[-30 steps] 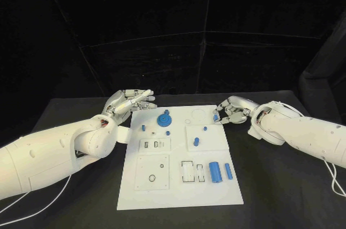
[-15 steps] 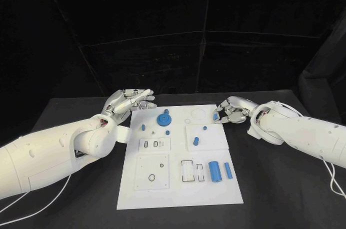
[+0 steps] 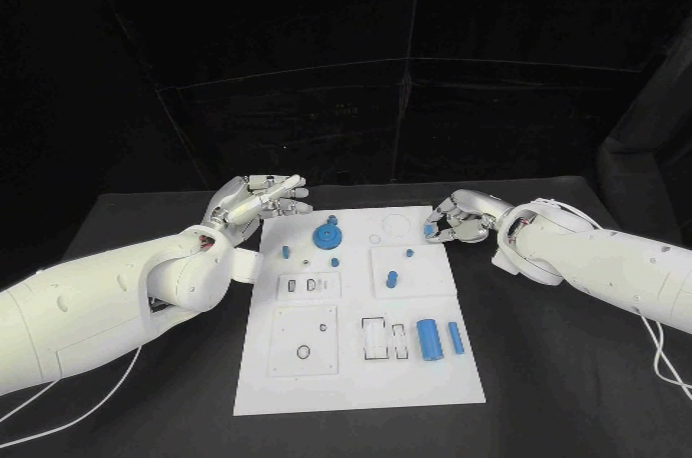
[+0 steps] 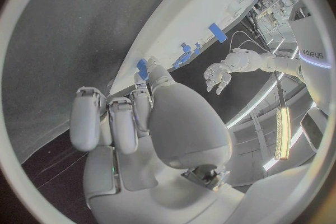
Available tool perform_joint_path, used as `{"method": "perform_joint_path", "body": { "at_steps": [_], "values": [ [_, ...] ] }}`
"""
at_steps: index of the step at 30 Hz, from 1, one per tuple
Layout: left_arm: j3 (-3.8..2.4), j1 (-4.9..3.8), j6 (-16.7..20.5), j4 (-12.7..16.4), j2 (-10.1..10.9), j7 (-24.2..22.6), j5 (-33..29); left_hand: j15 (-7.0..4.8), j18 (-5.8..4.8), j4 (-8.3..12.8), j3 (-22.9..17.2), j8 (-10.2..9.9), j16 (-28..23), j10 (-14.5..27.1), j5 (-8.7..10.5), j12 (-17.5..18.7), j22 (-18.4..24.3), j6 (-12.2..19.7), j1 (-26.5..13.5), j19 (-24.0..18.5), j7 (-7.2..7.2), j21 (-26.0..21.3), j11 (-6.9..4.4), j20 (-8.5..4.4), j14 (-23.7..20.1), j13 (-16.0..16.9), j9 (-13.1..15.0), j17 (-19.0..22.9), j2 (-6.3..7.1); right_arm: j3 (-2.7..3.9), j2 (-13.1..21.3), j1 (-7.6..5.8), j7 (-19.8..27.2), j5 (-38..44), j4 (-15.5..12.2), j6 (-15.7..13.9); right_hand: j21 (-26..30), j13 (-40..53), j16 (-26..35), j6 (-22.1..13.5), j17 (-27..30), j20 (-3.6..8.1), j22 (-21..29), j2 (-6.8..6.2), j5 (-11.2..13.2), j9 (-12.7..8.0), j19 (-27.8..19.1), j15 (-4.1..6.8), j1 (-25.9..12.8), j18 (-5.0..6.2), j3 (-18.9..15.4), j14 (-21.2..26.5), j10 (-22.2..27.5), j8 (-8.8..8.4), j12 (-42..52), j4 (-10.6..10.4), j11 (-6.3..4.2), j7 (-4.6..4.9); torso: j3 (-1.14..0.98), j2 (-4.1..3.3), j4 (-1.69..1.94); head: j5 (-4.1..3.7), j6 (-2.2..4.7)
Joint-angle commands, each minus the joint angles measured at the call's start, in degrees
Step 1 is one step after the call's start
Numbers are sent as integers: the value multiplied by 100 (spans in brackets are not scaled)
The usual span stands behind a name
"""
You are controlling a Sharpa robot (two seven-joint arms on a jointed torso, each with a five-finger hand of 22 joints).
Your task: Assemble the parts on the task board
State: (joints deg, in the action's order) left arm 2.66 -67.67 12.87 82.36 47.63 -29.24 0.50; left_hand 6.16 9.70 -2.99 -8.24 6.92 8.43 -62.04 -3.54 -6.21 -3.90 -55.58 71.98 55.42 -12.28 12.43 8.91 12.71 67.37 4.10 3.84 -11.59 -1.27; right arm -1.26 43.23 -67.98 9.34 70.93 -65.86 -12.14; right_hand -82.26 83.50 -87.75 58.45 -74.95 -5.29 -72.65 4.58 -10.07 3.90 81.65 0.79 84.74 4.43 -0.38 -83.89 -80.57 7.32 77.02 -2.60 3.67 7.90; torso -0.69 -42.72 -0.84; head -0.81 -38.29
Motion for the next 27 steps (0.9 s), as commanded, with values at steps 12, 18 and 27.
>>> {"method": "perform_joint_path", "body": {
  "at_steps": [12, 18, 27],
  "values": [
    [-4, -7, -44, 18, 13, -28, -8, 22, 85, 3, 18, -21, -35, 8, 39, 24, 8, 22, -4, 0, -33, -31, 34, 25, -23, -9, -6, -10, -41, 0, 124, -10, -89, -1, -309, -629, -55, -392, -62, 346, -1091, 109, -94, 31, -229, 26, 74, 128, -318, -105, 130, -522, -199, 102, 156, -130, -177, -128, 6, 11, 2, 1, -30],
    [-4, -10, -27, 4, 40, -18, -9, 22, 85, 3, 18, -21, -35, 8, 39, 24, 8, 22, -4, 0, -33, -31, 34, 25, -23, -9, -6, -10, -41, 4, 298, -30, -405, 200, -898, -971, -61, -383, -66, 351, -1103, 116, -106, 21, -234, 24, 80, 133, -352, -108, 134, -524, -209, 96, 166, -148, -182, -133, 12, 19, 9, 17, -31],
    [-4, -12, -6, -70, 18, 7, -10, 20, 88, 10, 7, -21, -45, 0, 37, 28, 7, 15, 10, 2, -27, -39, 31, 26, -15, -7, -4, -16, -70, 6, 214, -58, -817, 564, -1489, -1156, -61, -378, -65, 364, -1101, 122, -106, 34, -243, 24, 81, 140, -360, -108, 159, -524, -215, 95, 171, -154, -191, -145, 39, 66, 73, 57, -58]
  ]
}}
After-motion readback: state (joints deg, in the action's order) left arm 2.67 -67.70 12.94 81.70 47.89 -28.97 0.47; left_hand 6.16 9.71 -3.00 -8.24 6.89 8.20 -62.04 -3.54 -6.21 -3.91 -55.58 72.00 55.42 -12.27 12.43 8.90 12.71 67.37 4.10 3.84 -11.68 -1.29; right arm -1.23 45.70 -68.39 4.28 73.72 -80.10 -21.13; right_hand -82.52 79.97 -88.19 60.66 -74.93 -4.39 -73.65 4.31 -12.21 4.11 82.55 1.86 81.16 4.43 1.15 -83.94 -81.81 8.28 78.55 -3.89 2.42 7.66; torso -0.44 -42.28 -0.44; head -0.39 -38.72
